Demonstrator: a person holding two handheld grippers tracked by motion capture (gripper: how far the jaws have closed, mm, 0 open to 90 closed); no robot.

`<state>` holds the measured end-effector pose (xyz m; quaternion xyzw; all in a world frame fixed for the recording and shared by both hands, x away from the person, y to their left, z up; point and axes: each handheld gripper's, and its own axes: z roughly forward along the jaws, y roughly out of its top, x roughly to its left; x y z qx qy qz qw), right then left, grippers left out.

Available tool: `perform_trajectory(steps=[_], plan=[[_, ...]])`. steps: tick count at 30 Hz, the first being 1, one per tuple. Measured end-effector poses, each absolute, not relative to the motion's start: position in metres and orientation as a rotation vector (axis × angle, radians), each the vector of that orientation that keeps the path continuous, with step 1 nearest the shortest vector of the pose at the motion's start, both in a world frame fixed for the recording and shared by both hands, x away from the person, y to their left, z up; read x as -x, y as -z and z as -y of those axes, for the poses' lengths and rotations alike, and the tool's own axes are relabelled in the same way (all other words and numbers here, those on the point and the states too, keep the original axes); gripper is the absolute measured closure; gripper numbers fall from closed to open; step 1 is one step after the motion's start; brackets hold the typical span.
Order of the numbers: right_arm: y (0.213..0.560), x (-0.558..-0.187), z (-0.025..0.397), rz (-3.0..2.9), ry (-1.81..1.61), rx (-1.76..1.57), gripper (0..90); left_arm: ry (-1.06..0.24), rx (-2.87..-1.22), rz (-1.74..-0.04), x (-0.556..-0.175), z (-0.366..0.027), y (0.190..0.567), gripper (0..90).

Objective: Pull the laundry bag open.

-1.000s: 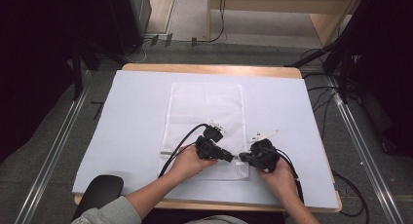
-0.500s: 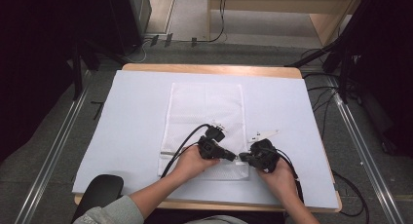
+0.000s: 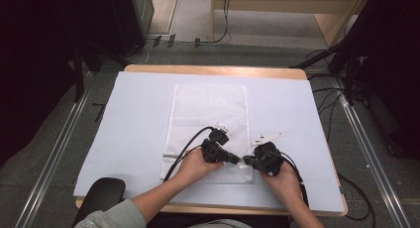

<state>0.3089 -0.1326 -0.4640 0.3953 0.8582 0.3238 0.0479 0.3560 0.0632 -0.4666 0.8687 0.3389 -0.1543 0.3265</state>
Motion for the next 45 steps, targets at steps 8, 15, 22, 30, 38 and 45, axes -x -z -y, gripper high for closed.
perform_trajectory(steps=[8, 15, 22, 30, 38, 45], plan=[[0.463, -0.307, 0.131, -2.608, -0.963, -1.209, 90.0, 0.485, -2.271, -0.9, -0.367, -0.066, 0.467, 88.0], [0.463, -0.307, 0.131, -2.609, -0.963, -1.209, 90.0, 0.503, -2.288, -0.897, -0.371, -0.068, 0.465, 88.3], [0.464, -0.308, 0.132, -2.611, -0.968, -1.209, 90.0, 0.525, -2.289, -0.908, -0.375, -0.076, 0.464, 88.3], [0.464, -0.308, 0.133, -2.614, -0.978, -1.205, 90.0, 0.54, -2.305, -0.903, -0.375, -0.082, 0.461, 88.3], [0.465, -0.308, 0.134, -2.617, -0.996, -1.2, 90.0, 0.531, -2.306, -0.913, -0.375, -0.089, 0.459, 88.3], [0.466, -0.308, 0.136, -2.623, -1.011, -1.18, 90.0, 0.515, -2.312, -0.918, -0.374, -0.095, 0.456, 88.3]])
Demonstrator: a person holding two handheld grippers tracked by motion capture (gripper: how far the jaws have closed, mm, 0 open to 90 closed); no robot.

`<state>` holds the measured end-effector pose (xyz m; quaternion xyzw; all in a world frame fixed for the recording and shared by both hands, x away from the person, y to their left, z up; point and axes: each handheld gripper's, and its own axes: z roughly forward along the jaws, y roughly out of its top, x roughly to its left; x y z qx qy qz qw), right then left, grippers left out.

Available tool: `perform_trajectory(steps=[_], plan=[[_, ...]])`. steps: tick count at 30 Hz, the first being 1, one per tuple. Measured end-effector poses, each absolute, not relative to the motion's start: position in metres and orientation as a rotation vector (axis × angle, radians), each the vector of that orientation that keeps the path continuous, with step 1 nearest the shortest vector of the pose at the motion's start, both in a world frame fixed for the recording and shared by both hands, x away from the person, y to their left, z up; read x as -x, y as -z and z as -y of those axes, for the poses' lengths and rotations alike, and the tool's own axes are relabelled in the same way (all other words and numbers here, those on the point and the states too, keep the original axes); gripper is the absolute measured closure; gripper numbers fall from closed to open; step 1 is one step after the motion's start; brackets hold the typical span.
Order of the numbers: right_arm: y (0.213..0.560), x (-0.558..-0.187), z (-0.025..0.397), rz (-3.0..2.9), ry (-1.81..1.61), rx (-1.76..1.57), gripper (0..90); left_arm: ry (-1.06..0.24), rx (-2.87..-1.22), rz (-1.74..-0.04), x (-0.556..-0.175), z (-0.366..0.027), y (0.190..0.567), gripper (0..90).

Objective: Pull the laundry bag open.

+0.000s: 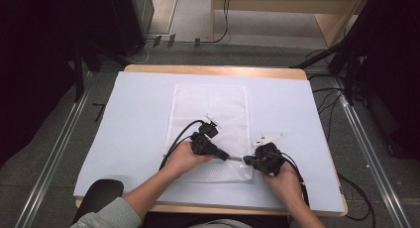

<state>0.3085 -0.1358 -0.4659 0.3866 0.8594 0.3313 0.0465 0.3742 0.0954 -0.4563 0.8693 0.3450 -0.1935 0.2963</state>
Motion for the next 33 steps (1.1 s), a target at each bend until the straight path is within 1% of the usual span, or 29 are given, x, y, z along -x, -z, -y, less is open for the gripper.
perform_trajectory(steps=[3, 4, 8, 16, 21, 27, 28, 33], plan=[[0.466, -0.309, 0.136, -2.626, -1.016, -1.183, 90.0, 0.517, -2.295, -0.932, -0.375, -0.1, 0.455, 88.3], [0.466, -0.309, 0.137, -2.625, -1.017, -1.18, 90.0, 0.539, -2.289, -0.934, -0.375, -0.101, 0.456, 88.3], [0.466, -0.31, 0.137, -2.632, -1.023, -1.175, 90.0, 0.515, -2.296, -0.937, -0.374, -0.104, 0.455, 88.2], [0.466, -0.31, 0.137, -2.639, -1.022, -1.177, 90.0, 0.52, -2.289, -0.946, -0.374, -0.11, 0.452, 88.2], [0.466, -0.31, 0.137, -2.639, -1.025, -1.151, 90.0, 0.509, -2.316, -0.929, -0.375, -0.114, 0.45, 88.2], [0.466, -0.311, 0.138, -2.646, -1.024, -1.161, 90.0, 0.52, -2.3, -0.936, -0.374, -0.119, 0.447, 88.2], [0.466, -0.311, 0.138, -2.647, -1.023, -1.162, 90.0, 0.503, -2.311, -0.941, -0.374, -0.12, 0.446, 88.2], [0.466, -0.311, 0.138, -2.651, -1.023, -1.162, 90.0, 0.503, -2.321, -0.938, -0.373, -0.124, 0.444, 88.2]])
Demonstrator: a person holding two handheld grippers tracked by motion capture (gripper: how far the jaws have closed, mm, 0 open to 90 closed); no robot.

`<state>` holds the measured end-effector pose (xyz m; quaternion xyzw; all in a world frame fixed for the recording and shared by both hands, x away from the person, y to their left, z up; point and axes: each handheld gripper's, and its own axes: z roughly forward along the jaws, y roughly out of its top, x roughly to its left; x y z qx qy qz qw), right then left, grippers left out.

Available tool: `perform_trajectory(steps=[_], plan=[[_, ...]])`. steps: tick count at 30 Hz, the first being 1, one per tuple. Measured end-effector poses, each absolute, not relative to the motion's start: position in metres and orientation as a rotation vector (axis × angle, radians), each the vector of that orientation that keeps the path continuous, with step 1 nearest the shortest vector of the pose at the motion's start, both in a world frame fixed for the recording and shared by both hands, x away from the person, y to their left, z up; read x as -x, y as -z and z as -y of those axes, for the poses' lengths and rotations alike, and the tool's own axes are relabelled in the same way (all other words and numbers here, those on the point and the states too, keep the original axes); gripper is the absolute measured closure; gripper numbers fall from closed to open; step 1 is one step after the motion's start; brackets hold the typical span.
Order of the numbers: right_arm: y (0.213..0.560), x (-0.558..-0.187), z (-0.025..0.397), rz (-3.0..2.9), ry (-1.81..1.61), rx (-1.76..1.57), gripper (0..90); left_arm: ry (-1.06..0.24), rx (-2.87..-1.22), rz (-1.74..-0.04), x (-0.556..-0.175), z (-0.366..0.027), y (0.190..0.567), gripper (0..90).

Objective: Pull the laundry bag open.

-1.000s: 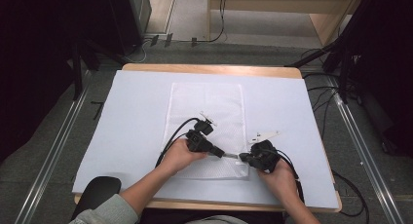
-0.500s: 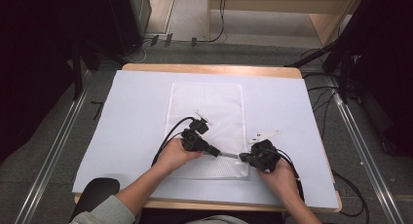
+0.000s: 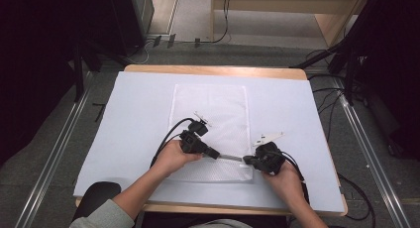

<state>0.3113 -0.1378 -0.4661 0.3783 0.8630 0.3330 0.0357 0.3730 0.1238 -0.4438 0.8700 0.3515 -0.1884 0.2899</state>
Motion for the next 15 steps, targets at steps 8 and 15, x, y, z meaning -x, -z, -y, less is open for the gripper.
perform_trajectory(steps=[8, 15], plan=[[0.4662, -0.3115, 0.1377, -2.652, -1.024, -1.154, 90.0, 0.508, -2.323, -0.929, -0.3733, -0.1268, 0.4412, 88.2], [0.4662, -0.3116, 0.1377, -2.652, -1.025, -1.154, 90.0, 0.505, -2.321, -0.929, -0.3739, -0.1301, 0.4385, 88.2]])
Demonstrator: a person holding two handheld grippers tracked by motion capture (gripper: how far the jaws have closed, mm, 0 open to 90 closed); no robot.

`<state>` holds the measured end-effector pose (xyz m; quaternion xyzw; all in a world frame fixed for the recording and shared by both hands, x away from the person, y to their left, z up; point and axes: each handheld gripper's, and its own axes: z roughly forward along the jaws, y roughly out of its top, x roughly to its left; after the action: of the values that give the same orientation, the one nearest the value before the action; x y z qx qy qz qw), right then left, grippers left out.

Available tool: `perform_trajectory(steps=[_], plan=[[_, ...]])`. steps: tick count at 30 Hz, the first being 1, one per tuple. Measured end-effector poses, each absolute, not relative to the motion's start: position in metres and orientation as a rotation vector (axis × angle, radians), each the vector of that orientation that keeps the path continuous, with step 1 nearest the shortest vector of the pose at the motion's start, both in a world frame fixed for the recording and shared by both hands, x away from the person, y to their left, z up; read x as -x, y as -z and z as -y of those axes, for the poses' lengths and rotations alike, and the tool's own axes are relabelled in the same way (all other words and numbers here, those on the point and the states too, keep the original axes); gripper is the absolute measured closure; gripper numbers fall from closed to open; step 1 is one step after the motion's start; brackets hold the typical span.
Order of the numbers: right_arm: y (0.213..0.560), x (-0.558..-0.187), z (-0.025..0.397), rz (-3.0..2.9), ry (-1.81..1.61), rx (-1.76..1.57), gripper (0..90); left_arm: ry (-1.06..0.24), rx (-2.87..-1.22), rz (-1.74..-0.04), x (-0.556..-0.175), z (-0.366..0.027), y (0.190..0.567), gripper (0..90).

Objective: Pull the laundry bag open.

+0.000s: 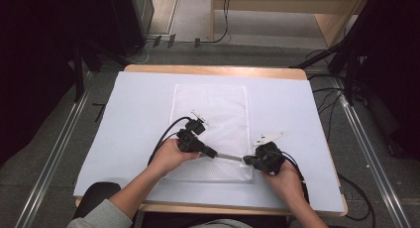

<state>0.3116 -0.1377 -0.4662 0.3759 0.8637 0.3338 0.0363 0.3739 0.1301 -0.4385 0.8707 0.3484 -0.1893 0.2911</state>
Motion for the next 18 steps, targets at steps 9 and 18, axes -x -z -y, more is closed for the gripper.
perform_trajectory(steps=[9, 18], plan=[[0.4663, -0.3113, 0.1376, -2.65, -1.025, -1.153, 90.0, 0.503, -2.314, -0.939, -0.3753, -0.1353, 0.436, 88.2], [0.4665, -0.3112, 0.1372, -2.649, -1.029, -1.151, 90.0, 0.492, -2.321, -0.944, -0.3756, -0.1398, 0.4335, 88.3]])
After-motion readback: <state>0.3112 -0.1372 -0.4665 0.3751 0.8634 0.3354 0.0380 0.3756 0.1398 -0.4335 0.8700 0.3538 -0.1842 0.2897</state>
